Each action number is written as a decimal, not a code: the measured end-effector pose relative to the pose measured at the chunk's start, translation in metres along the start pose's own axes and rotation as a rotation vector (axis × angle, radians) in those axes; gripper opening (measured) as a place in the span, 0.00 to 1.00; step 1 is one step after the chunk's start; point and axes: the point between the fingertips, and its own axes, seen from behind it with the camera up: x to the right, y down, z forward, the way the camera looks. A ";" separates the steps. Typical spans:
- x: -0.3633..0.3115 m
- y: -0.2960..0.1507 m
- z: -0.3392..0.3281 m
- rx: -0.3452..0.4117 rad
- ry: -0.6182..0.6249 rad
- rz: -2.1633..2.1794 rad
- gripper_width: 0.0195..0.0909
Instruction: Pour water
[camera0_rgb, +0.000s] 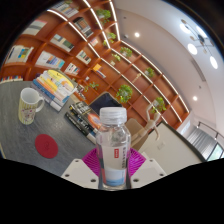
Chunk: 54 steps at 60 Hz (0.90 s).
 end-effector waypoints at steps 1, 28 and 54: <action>-0.006 -0.007 0.001 0.000 0.001 -0.038 0.21; -0.122 -0.110 0.023 0.059 0.021 -0.850 0.21; -0.145 -0.112 0.038 0.065 0.043 -1.151 0.21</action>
